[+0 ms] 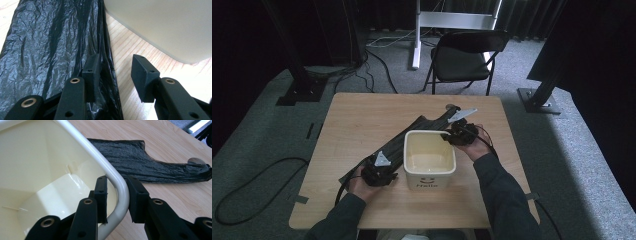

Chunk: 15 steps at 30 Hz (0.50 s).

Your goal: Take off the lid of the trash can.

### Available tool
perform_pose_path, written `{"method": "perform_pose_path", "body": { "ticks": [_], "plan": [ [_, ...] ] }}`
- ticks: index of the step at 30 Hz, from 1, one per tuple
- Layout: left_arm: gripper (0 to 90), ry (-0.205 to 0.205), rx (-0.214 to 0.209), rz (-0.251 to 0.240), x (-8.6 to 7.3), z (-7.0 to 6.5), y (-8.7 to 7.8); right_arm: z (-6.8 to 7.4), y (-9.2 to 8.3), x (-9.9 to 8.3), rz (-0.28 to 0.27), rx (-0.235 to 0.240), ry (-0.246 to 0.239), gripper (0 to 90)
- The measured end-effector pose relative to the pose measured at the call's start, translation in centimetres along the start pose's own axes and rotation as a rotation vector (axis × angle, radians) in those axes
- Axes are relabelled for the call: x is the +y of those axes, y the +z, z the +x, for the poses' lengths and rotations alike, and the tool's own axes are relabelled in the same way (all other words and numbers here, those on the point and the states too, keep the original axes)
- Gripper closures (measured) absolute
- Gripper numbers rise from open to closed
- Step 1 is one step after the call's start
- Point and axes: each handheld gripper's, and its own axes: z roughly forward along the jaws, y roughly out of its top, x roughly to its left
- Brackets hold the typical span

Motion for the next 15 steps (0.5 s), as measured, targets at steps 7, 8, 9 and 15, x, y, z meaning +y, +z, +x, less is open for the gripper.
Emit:
{"method": "perform_pose_path", "body": {
  "ticks": [7, 8, 9, 15],
  "plan": [
    [59.1, 0.002, 0.001, 0.000, 0.0, 0.0, 0.0, 0.1, 0.0, 0.0, -0.011, -0.004, -0.009, 72.2],
    [59.1, 0.001, -0.001, 0.000, 0.0, 0.0, 0.0, 0.1, -0.1, 0.1, -0.015, -0.001, -0.002, 72.2],
    [59.0, 0.000, -0.001, 0.000, 0.0, 0.0, 0.0, 0.1, -0.2, 0.1, -0.021, 0.000, -0.004, 72.2],
    [59.0, 0.000, -0.002, 0.000, 0.0, 0.0, 0.0, 0.0, -1.0, 0.0, -0.049, 0.008, 0.000, 72.6]
  ]
}}
